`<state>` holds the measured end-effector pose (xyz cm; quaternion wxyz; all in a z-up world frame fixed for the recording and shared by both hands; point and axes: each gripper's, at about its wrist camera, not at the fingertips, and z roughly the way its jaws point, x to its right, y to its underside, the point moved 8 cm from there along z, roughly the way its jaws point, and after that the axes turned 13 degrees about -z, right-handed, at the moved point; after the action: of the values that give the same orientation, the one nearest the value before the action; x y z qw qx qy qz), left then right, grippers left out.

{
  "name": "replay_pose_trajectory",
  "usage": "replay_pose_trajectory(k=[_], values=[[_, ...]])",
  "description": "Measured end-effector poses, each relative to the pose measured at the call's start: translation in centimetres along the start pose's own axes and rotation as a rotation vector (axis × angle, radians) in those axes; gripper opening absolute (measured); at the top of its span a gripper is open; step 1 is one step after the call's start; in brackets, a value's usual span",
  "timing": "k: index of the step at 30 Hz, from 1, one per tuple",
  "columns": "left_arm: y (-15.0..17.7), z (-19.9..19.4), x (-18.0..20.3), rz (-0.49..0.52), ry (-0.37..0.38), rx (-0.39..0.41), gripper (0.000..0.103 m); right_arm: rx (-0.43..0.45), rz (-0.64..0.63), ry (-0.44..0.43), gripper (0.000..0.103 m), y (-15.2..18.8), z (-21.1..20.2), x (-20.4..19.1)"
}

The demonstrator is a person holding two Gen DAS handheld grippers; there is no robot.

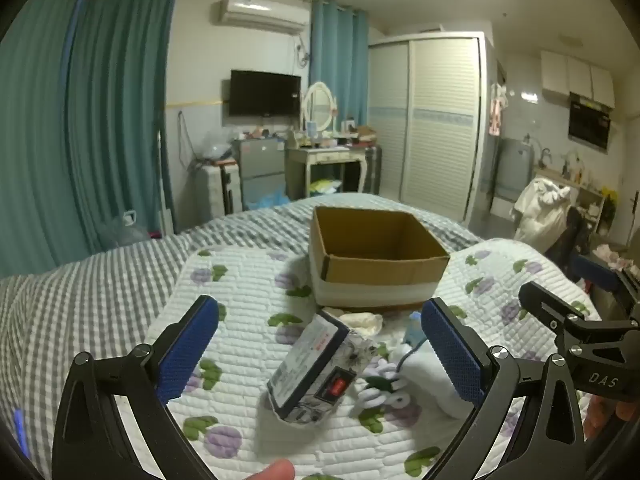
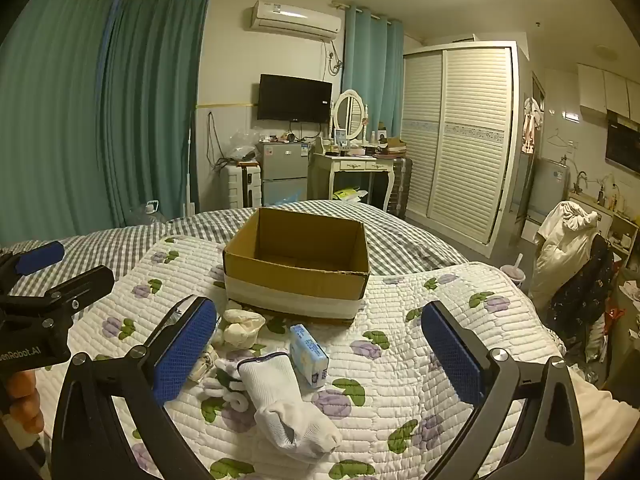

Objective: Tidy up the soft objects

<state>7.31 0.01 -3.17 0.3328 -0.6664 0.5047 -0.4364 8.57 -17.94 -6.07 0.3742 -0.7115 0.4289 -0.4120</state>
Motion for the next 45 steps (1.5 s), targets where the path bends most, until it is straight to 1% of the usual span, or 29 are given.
replay_pose_trajectory(k=[3,6,45], values=[[0.07,0.02,-0.02,-0.003,-0.002,-0.009,0.103,-0.023,0.003,-0.009,0.103,0.2,0.13,-0.08],[0.07,0.01,-0.09,-0.004,-0.007,-0.008,0.103,-0.012,0.005,-0.007,0.103,0.16,0.15,-0.07],[0.23,-0.11,-0.34,-0.002,-0.024,-0.017,0.103,-0.024,-0.008,-0.013,0.103,0.78,0.22,-0.81]])
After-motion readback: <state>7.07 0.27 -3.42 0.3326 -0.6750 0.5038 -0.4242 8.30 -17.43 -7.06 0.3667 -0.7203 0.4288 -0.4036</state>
